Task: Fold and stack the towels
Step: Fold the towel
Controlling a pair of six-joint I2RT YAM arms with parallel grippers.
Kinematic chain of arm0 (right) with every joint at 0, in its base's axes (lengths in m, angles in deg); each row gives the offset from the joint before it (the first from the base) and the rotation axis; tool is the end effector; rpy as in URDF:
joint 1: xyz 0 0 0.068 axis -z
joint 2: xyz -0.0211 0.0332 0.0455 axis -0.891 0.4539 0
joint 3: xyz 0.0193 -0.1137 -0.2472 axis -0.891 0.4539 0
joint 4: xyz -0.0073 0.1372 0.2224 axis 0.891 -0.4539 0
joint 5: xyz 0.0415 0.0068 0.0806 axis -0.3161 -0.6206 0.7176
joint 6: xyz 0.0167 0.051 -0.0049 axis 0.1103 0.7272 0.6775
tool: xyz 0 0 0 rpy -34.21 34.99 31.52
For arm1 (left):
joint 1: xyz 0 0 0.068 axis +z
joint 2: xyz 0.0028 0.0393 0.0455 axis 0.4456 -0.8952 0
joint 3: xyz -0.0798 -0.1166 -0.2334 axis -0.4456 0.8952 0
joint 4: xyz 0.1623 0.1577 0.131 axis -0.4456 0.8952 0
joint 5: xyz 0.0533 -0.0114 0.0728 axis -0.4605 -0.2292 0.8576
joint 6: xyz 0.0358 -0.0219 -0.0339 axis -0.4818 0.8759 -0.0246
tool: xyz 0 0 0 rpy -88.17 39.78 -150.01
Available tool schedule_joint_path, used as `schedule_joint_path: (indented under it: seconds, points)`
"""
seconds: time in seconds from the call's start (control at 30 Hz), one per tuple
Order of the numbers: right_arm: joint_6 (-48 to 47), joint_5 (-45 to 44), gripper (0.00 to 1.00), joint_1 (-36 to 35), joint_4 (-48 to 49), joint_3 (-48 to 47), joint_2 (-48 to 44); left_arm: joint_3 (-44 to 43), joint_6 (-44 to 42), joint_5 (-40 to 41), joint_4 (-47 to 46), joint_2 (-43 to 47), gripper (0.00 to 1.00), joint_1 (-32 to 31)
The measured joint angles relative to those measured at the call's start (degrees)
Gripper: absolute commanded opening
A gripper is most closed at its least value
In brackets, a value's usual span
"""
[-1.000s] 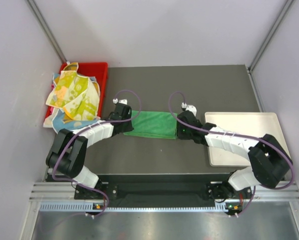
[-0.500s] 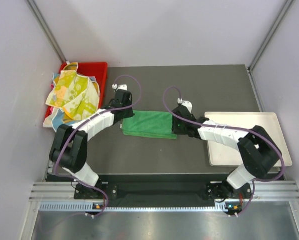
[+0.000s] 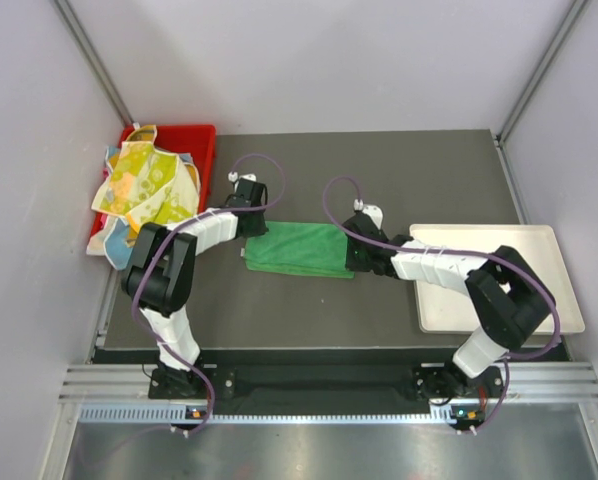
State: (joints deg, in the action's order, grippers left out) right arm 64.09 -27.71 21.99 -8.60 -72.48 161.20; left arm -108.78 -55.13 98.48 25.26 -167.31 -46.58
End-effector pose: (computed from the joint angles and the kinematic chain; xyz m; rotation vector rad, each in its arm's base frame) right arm 0.2458 0.2020 0.1766 0.0382 2.4800 0.2848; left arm 0.3584 -0.1239 0.1660 -0.2083 2.4621 -0.1019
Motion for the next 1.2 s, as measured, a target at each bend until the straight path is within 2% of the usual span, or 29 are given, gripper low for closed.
schedule_joint_path:
  seconds: [0.03,0.13,0.43,0.6,0.63,0.7,0.73,0.77,0.8,0.93,1.2]
  points:
    - [0.0,0.0,0.04,0.02,0.15,0.02,0.0,-0.02,0.0,0.02,-0.02,-0.13,0.19,0.04]
    - [0.07,0.0,0.0,0.04,0.55,0.11,-0.07,-0.17,0.02,0.0,-0.02,-0.22,0.19,0.15]
    - [0.04,0.37,0.0,0.07,1.22,5.73,-5.35,-0.42,0.02,-0.07,0.26,-0.35,0.19,0.37]
    - [0.11,1.36,0.12,0.07,2.4,7.58,-5.55,-0.59,-0.04,-0.44,0.55,-0.35,0.21,0.52]
    - [0.11,1.51,0.18,0.07,2.36,7.72,-5.55,-0.68,-0.13,-0.48,0.68,-0.35,0.22,0.57]
    - [0.02,1.62,0.23,0.09,2.1,8.0,-5.64,-0.94,-0.5,-0.7,1.03,-0.35,0.25,0.61]
    - [-0.24,1.64,0.31,0.13,1.9,8.0,-5.68,-1.2,-0.66,-0.81,1.36,-0.35,0.27,0.63]
    - [-0.24,1.64,0.34,0.17,1.7,8.0,-5.84,-1.53,-0.83,-0.9,1.77,-0.35,0.3,0.7]
    - [-0.44,1.64,0.36,0.22,1.44,8.0,-6.12,-1.95,-1.14,-0.94,2.19,-0.35,0.32,0.74]
    - [-1.38,1.55,0.45,1.2,0.07,7.89,-8.26,-3.82,-2.1,-1.38,4.07,0.17,0.34,0.94]
    - [-3.13,4.0,0.47,7.63,0.15,4.02,-8.72,-2.4,-1.9,-1.88,6.1,10.29,0.32,-3.19]
